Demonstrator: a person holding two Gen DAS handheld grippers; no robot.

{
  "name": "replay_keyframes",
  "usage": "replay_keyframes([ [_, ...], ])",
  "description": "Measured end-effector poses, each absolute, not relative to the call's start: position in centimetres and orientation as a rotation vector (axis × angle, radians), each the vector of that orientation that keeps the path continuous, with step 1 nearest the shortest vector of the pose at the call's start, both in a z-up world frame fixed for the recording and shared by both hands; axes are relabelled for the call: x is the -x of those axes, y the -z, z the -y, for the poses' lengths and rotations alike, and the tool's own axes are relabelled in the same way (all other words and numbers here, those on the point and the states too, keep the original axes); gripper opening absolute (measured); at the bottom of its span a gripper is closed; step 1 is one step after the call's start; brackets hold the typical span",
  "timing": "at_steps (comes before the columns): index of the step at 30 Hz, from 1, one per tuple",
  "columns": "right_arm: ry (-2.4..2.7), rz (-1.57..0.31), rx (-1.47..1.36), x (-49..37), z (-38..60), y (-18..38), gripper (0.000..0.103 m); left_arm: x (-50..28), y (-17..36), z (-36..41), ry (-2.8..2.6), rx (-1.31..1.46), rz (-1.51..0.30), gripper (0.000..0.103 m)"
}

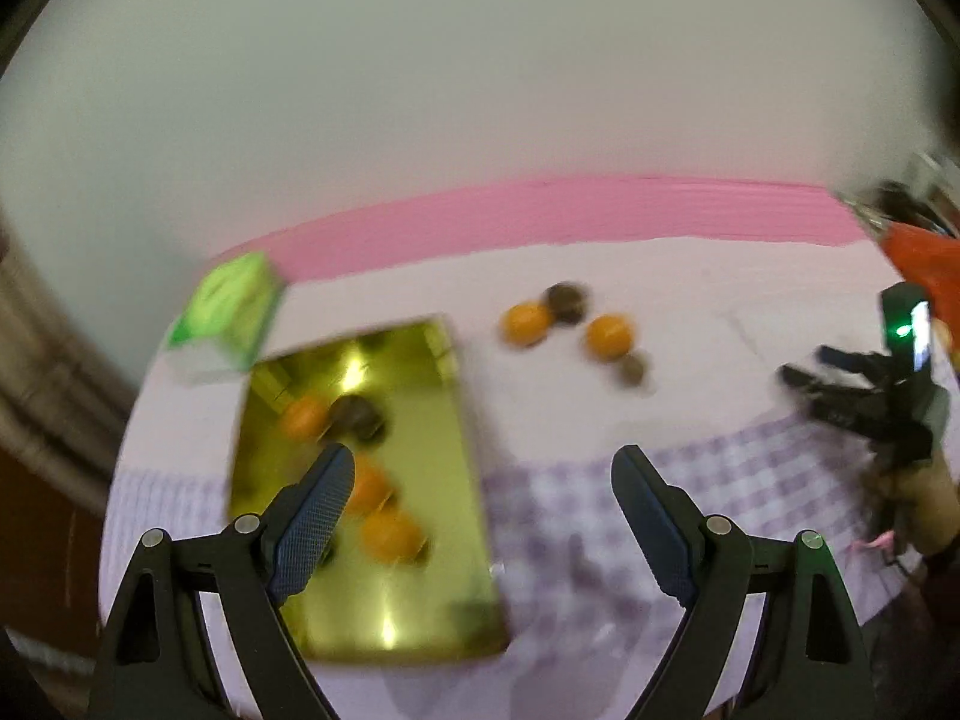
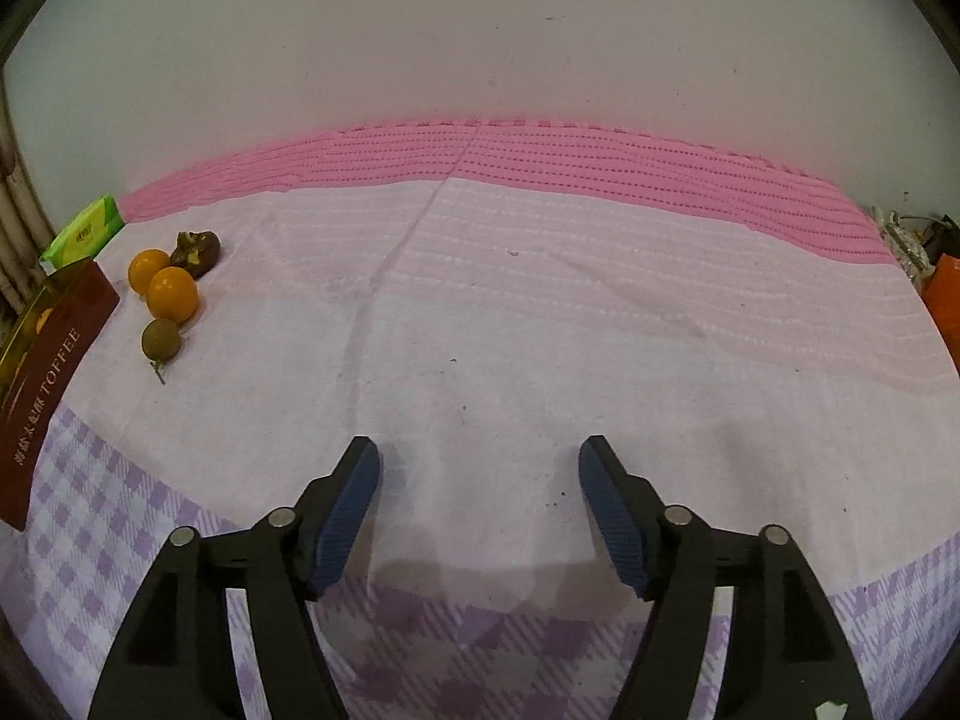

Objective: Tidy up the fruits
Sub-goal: 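Grasp a mandarin beside the tray with the left gripper, then carry the mandarin toward the gold tray with the left gripper while the right gripper grasps a kiwi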

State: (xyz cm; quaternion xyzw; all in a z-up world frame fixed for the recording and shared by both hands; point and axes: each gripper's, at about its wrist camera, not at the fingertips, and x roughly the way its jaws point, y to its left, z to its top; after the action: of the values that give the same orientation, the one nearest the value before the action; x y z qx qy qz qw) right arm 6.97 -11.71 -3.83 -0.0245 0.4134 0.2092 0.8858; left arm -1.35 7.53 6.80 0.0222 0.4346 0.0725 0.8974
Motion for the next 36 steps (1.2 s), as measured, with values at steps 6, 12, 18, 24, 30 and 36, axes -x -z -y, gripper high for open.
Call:
replay_keyframes([
  [6,-0.456,-0.862,0.034,-7.0,11.9,3.8,0.074,-6.9,-5.5,-6.7,0.092,-0.235,-0.944,0.085],
  [12,-0.466,-0.865,0.037,-7.0,11.9,3.9,0.08,-13.3,-2.5,-6.6,0.262,-0.334,-1.059,0.07],
  [18,-0.493,-0.864,0.002,-7.2,12.1,3.9,0.083,-17.5,1.0,-8.2,0.324,-0.337,-1.168,0.058],
  [24,-0.505,-0.866,0.005,-7.2,11.9,4.1,0.089,-19.1,3.9,-9.4,0.372,-0.293,-1.245,0.038],
  [30,-0.497,-0.869,0.017,-7.3,11.6,4.1,0.09,-16.7,3.4,-8.2,0.249,-0.297,-1.144,0.037],
  [36,-0.484,-0.866,0.021,-7.3,11.5,4.0,0.085,-10.4,-0.1,-6.8,0.111,-0.161,-1.044,0.037],
])
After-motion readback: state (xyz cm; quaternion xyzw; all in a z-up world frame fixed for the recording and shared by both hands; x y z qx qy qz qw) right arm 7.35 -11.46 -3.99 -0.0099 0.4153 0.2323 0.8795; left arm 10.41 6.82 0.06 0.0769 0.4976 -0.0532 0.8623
